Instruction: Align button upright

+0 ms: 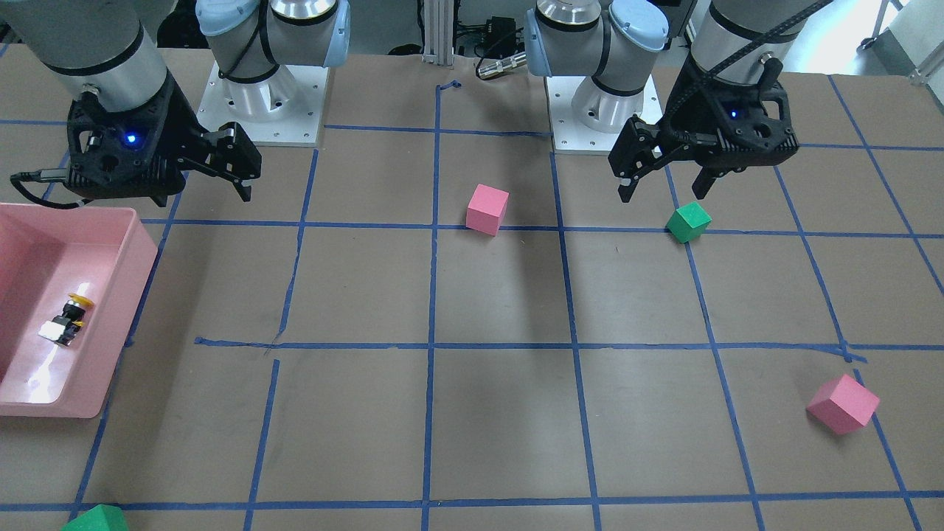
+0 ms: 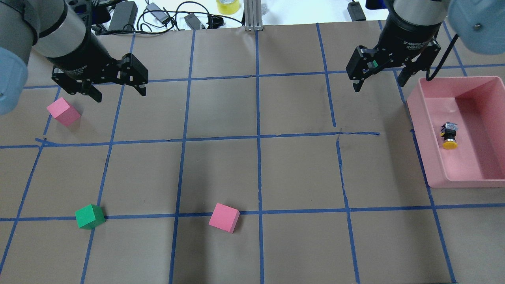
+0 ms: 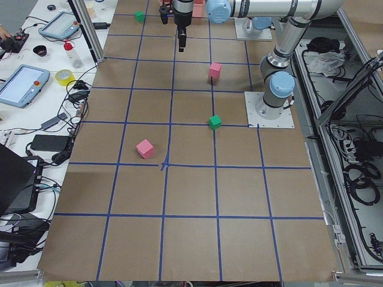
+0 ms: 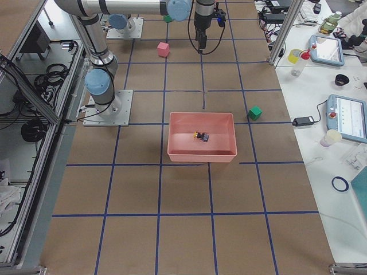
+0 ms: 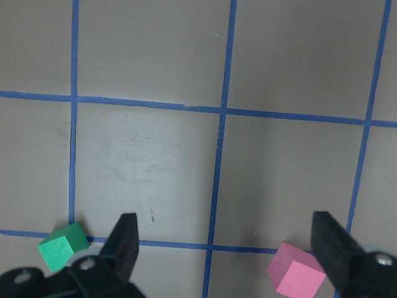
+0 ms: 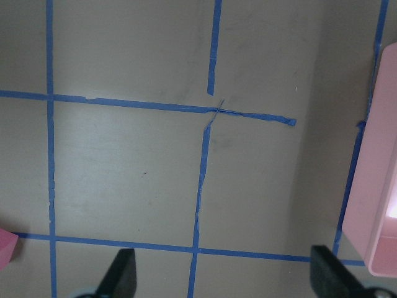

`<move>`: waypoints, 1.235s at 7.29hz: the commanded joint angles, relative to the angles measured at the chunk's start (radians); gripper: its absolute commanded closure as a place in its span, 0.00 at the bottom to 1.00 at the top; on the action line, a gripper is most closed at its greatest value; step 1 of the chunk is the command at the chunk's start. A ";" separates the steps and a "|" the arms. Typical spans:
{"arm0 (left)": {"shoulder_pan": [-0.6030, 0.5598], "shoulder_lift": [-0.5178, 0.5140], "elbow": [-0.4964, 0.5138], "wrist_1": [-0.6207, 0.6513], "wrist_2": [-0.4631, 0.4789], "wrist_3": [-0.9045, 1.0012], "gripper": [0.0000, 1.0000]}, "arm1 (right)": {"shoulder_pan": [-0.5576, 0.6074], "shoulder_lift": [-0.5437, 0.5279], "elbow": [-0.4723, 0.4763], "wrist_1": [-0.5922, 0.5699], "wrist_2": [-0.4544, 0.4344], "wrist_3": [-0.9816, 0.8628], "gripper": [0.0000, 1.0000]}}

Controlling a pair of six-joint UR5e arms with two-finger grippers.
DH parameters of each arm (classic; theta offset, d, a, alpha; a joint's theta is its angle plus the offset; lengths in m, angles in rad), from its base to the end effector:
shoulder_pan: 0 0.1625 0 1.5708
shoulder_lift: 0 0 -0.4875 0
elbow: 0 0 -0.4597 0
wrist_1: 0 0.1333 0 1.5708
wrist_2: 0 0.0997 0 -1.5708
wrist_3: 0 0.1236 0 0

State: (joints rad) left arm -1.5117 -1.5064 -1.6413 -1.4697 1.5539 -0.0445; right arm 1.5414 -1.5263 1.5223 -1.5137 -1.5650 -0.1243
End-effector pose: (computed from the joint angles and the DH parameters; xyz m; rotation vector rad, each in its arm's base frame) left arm -0.1033 -0.5463 0.5326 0.1604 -3.1178 0.1486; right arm 0.1171 -0.5781 0.5226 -0.1483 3.1272 0.0822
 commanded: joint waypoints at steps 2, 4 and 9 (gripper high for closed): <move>-0.001 0.000 0.002 0.000 0.000 0.000 0.00 | 0.000 0.000 0.007 0.001 -0.003 0.000 0.00; 0.001 0.000 0.002 0.000 0.000 0.000 0.00 | 0.000 0.000 0.003 0.001 -0.007 0.000 0.00; 0.004 0.000 0.002 0.000 -0.002 0.000 0.00 | 0.002 -0.009 -0.001 0.003 0.002 0.000 0.00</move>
State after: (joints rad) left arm -1.5102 -1.5064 -1.6398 -1.4696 1.5529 -0.0445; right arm 1.5430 -1.5347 1.5203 -1.5117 -1.5671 -0.1243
